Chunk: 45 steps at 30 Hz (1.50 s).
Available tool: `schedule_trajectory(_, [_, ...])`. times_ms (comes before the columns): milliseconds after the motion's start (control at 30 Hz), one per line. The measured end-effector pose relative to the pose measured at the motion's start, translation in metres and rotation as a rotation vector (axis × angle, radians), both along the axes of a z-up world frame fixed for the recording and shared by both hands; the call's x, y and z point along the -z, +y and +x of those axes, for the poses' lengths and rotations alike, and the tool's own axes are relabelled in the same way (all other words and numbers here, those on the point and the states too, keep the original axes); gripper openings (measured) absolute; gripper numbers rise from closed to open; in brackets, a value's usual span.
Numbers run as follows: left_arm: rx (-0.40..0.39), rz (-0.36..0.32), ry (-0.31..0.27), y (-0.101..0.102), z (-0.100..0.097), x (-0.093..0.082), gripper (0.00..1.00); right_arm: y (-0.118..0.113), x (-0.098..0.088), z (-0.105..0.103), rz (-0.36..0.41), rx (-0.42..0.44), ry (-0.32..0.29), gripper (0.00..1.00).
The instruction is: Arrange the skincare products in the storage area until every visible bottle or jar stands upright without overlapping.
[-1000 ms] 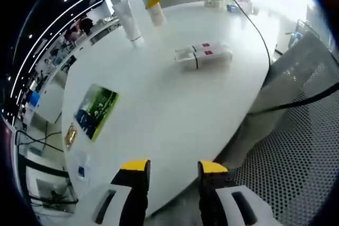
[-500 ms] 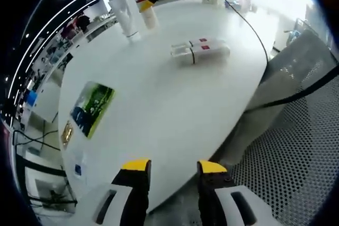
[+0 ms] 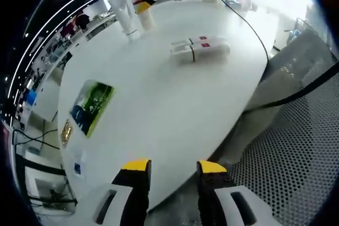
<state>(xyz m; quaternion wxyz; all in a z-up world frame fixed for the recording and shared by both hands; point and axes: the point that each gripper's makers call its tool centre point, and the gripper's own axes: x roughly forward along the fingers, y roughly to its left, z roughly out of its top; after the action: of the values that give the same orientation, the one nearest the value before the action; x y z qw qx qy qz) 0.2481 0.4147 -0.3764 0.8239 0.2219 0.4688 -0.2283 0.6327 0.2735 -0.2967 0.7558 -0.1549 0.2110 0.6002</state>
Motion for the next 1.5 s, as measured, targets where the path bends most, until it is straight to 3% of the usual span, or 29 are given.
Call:
schedule_trajectory(267, [-0.001, 0.002, 0.002, 0.000, -0.001, 0.000, 0.35, 0.004, 0.005, -0.004, -0.004, -0.048, -0.001, 0.31])
schedule_trajectory(500, [0.003, 0.008, -0.001, 0.001, 0.000, 0.000, 0.34, 0.008, 0.006, -0.002, 0.051, -0.071, -0.013, 0.31])
schedule_trajectory(733, [0.008, 0.013, -0.002, 0.002, 0.000, 0.001, 0.34, 0.015, 0.004, -0.005, 0.065, -0.159, -0.058, 0.31])
schedule_trajectory(933, [0.007, 0.015, -0.005, 0.002, 0.000, 0.000, 0.34, 0.014, 0.004, -0.004, 0.072, -0.157, -0.047, 0.32])
schedule_trajectory(1033, [0.009, 0.018, -0.004, 0.002, 0.000, 0.000, 0.34, 0.014, 0.004, -0.006, 0.072, -0.140, -0.016, 0.35])
schedule_trajectory(1133, [0.007, 0.018, -0.008, 0.003, 0.001, 0.000, 0.34, 0.014, 0.011, -0.008, 0.041, -0.112, 0.006, 0.53])
schedule_trajectory(1233, [0.006, 0.018, -0.013, 0.003, 0.001, -0.001, 0.34, 0.010, 0.012, -0.009, 0.029, -0.086, 0.007, 0.51])
schedule_trajectory(1433, [0.011, 0.018, -0.019, 0.003, 0.002, -0.002, 0.33, -0.015, 0.015, -0.016, 0.069, 0.098, 0.105, 0.56])
schedule_trajectory(1500, [0.014, 0.016, -0.022, 0.002, 0.002, -0.002, 0.33, -0.026, 0.017, -0.029, 0.089, 0.183, 0.165, 0.60])
